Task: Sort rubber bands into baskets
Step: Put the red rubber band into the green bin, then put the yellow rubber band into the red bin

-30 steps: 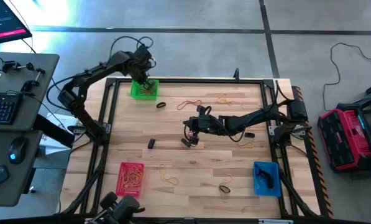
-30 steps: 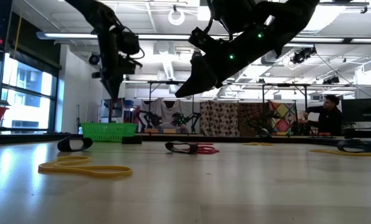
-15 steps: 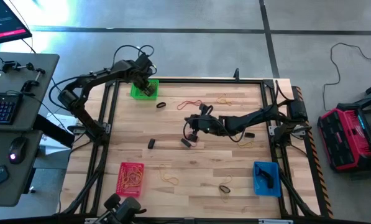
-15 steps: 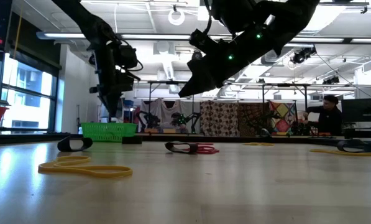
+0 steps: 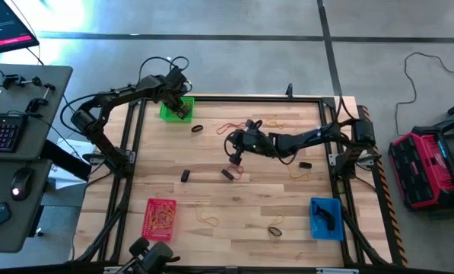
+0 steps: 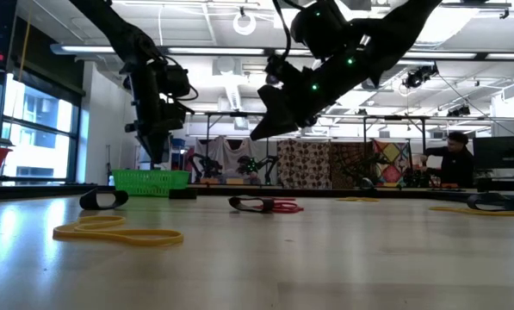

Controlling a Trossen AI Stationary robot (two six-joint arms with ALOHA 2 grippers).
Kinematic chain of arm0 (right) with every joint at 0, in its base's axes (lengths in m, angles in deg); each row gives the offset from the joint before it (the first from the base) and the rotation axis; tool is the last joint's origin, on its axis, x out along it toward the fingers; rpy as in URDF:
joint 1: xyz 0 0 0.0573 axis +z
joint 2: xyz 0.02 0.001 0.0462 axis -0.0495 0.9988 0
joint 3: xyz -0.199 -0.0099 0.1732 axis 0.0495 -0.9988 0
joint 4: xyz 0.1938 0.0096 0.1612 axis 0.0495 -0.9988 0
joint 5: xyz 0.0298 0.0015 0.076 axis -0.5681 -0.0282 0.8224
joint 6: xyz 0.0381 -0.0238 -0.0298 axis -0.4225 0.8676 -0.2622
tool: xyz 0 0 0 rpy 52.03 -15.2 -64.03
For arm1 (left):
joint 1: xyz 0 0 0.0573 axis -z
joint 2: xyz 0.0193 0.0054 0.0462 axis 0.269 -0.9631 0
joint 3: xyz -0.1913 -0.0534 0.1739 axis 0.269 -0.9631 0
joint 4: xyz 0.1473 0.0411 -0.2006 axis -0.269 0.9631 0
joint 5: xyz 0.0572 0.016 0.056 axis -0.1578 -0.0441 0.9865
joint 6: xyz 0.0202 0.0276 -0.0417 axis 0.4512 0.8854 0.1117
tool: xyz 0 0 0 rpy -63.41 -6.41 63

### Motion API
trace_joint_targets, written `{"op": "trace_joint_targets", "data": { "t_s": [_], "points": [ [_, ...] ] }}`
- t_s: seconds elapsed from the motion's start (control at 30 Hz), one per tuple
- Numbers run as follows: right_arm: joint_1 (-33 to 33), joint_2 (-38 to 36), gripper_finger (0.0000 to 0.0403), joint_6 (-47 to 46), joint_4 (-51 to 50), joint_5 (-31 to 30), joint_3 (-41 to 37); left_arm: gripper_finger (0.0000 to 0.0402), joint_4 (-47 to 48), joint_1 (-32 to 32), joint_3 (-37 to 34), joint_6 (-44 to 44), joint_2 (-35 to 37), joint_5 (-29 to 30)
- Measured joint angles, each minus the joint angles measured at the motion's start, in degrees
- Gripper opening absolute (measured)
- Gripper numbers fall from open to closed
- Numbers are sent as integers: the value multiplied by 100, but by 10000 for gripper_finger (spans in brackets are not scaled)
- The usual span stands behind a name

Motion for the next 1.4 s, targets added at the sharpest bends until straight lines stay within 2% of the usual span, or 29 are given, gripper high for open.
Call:
{"op": "trace_joint_targets", "data": {
  "t_s": [0.27, 0.43, 0.53, 0.8, 1.03, 1.13, 1.4],
  "points": [
    [-2, -1, 0, 4, -37, -1, 0, 78, -8, 168, 0, 109, 0, 59],
    [13, -2, 0, 97, -37, -2, 0, 99, -63, 463, 0, 262, 155, 590],
    [48, -15, 0, 316, -35, -2, 0, 96, -275, 765, 0, 316, 414, 758],
    [48, -17, 0, 353, -116, -2, 0, 81, -1184, 1683, 3, 252, 1098, 691],
    [46, -17, 0, 180, -290, -2, 0, 77, -1883, 2479, 4, 252, 1209, 673],
    [46, -17, 0, 104, -293, -2, 0, 77, -2123, 2711, 2, 252, 1176, 425],
    [46, -17, 0, 98, -324, -2, 0, 52, -3705, 2971, -1031, 215, 1193, 139]
  ]
}}
